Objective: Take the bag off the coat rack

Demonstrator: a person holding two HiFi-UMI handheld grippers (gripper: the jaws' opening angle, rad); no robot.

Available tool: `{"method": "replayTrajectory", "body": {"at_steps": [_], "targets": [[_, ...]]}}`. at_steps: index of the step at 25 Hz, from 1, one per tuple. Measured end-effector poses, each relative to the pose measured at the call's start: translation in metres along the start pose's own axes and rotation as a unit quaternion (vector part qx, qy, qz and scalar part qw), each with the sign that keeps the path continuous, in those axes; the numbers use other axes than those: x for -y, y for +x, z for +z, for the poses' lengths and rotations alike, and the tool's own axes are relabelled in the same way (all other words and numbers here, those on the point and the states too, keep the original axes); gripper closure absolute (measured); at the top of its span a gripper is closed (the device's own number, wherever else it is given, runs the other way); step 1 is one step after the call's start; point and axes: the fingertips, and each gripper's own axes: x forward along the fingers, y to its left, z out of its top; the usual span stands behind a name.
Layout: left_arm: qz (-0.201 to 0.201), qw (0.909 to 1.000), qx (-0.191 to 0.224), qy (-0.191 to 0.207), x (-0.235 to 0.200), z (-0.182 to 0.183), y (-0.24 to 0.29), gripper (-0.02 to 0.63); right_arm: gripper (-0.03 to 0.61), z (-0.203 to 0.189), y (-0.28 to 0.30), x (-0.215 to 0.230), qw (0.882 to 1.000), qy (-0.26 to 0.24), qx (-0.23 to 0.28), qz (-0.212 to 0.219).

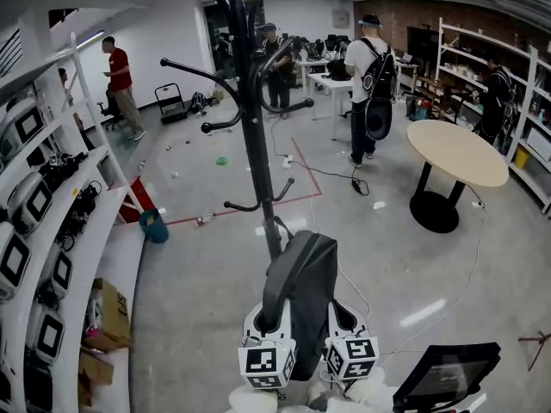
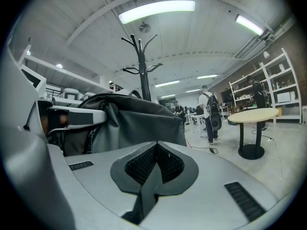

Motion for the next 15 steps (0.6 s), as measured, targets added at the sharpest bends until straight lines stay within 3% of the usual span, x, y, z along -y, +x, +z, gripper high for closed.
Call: {"method": "replayTrajectory", "body": {"at_steps": [15], "targets": [[-0.019, 0.9996, -0.014, -0.017, -0.013, -0.006, -0.040, 0.529, 0.568, 0.004, -0.028, -0.042, 1.000, -0.013, 0.015, -0.018]]}}
